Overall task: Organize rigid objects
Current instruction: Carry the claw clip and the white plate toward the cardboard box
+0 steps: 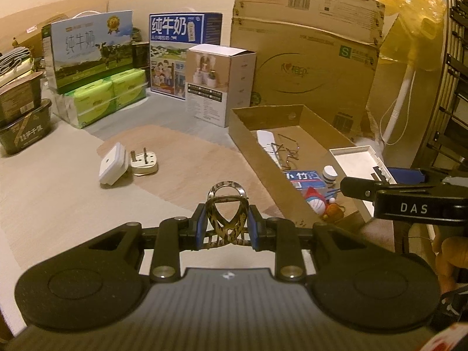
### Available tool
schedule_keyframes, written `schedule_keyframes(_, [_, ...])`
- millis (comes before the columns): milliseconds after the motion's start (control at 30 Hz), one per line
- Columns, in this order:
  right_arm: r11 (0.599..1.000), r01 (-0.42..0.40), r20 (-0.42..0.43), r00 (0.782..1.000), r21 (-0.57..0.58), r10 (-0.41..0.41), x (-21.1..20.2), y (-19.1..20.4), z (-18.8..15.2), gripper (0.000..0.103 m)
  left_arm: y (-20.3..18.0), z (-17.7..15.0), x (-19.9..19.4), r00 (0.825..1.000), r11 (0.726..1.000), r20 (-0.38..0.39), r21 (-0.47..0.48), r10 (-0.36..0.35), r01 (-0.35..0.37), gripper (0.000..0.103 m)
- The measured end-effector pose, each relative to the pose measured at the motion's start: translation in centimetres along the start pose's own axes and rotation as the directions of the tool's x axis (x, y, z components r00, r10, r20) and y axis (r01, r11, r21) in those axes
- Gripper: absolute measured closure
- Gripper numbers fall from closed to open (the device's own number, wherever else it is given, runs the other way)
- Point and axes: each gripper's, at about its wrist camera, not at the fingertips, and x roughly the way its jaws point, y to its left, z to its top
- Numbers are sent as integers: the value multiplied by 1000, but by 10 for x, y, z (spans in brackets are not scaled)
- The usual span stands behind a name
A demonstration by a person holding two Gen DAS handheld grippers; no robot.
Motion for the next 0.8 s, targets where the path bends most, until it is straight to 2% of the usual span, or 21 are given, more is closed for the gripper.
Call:
schedule_keyframes(233, [999,40,4,999,23,-40,-3,-20,3,16,-19,12,6,999,999,13,22,-39,39,77])
schedule_keyframes(600, [990,119,18,993,81,-120,-6,-71,15,16,-62,44,33,992,989,27,79,-126,123,77])
schedule_keyframes(800, [987,130,16,991,94,-132,1,-94,27,16,-82,61,52,987,982,27,105,-158,154,77])
